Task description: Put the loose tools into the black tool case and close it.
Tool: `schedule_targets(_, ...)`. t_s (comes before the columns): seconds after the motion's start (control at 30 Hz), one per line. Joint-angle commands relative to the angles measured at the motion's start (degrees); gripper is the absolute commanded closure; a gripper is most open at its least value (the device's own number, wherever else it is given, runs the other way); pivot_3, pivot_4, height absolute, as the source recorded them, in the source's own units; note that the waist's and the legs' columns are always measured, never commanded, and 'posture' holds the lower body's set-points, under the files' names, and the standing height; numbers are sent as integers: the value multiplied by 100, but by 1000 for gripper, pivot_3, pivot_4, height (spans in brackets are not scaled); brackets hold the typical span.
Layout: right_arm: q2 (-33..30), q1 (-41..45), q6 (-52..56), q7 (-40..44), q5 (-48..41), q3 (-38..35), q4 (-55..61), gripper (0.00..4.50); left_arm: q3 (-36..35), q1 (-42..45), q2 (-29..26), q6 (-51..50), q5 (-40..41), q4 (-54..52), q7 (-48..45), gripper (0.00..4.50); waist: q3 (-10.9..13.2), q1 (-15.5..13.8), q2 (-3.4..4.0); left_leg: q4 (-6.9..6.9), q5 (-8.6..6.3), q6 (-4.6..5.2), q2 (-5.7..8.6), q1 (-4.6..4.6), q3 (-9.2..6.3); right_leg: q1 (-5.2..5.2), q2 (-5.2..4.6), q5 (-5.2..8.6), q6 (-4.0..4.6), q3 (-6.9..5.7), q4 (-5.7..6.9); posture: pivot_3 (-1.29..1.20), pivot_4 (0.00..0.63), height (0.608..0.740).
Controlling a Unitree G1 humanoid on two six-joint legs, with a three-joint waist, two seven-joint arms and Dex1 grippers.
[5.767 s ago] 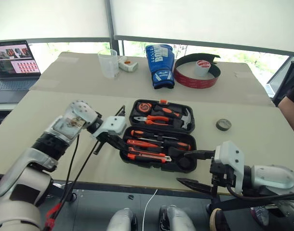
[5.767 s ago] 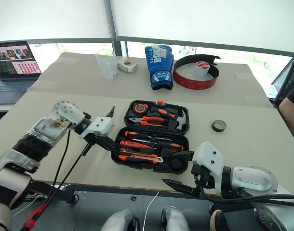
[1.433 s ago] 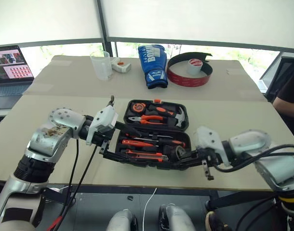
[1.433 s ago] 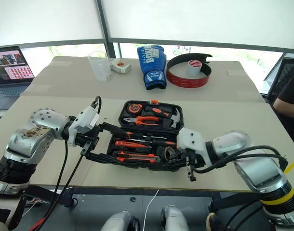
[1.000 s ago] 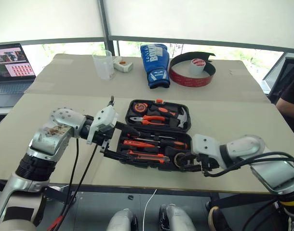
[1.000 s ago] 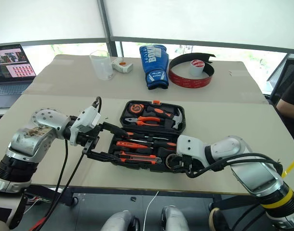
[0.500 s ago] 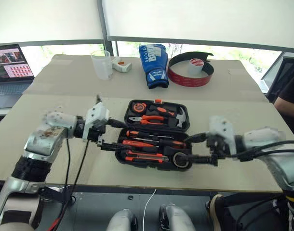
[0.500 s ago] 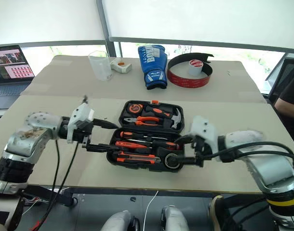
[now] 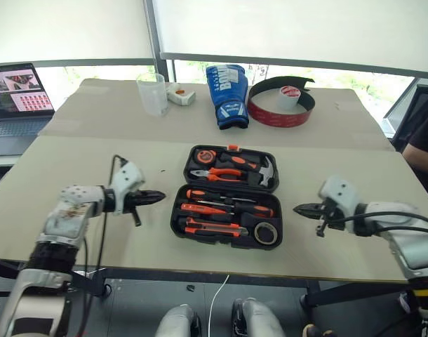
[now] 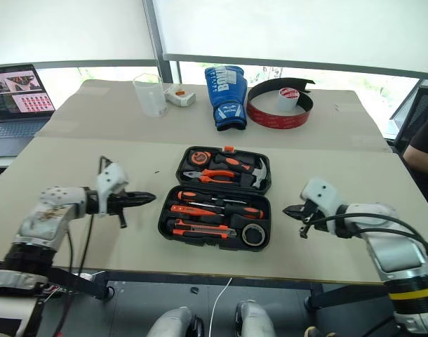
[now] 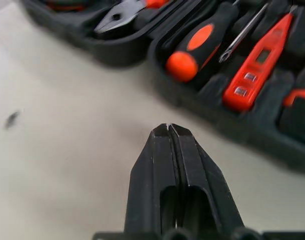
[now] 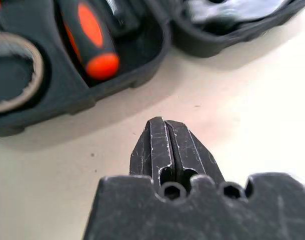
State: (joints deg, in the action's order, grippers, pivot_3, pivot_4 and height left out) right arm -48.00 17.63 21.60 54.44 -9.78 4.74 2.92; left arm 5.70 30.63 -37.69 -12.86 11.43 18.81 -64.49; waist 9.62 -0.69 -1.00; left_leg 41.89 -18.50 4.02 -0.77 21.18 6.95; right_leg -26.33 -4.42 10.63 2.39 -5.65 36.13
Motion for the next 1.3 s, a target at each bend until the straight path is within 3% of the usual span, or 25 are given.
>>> schedule_targets(0.03,87,237,-598,53,227,121,-82,4500,-19,159,93,149,63,-38,-128,4472,0,21,0,0,1,-1,-1,-2,1,-1,3,-1,2,1,-1,0,150,727)
schedule_targets(0.33,199,-103,-1509,457,170,143,463,4500,-34,-191,37,-328,565,-949,-864,4472,0,4,0,-1,1,-1,0,1,0,-1,-2,-1,6,-3,-6,0,150,727)
schedule_targets(0.73,-88,-1000,-1151,522,141,-258,1411,4500,-139,-1047,-312,-691,656,-1983,-948,4472,0,1,1,-3,0,-2,-2,-3,-4,1,-5,4,6,0,-6,0,150,727)
schedule_targets(0.9,-380,-1232,-716,389,269,-623,1350,4500,-275,-1067,-633,-823,337,-1598,-699,4472,0,-4,1,-4,1,-3,-5,-6,-6,1,-5,5,6,0,-1,0,150,727)
schedule_targets(0.93,-458,-1280,-503,404,173,-792,1345,3922,-331,-987,-711,-823,226,-1328,-570,4241,0,-4,1,-4,1,-4,-5,-6,-6,1,-6,4,6,1,2,0,150,727)
schedule_targets(1.0,-543,-1323,-158,414,-5,-1033,1357,3421,-403,-861,-807,-849,121,-966,-399,3818,0,-6,1,-4,1,-4,-4,-8,-7,2,-6,4,6,1,3,0,150,727)
schedule_targets(1.1,-536,-1035,796,294,-528,-1409,1355,2309,-670,-290,-765,-1397,323,-235,-112,2645,1,-7,-1,-4,0,-3,-5,-7,-8,2,-6,4,6,0,4,0,150,727)
schedule_targets(1.3,324,812,3274,-685,-1335,-1337,737,321,-1066,1481,80,-3631,968,746,788,575,1,-1,-12,0,5,5,-2,-2,-9,6,-3,-11,1,-4,1,0,150,727)
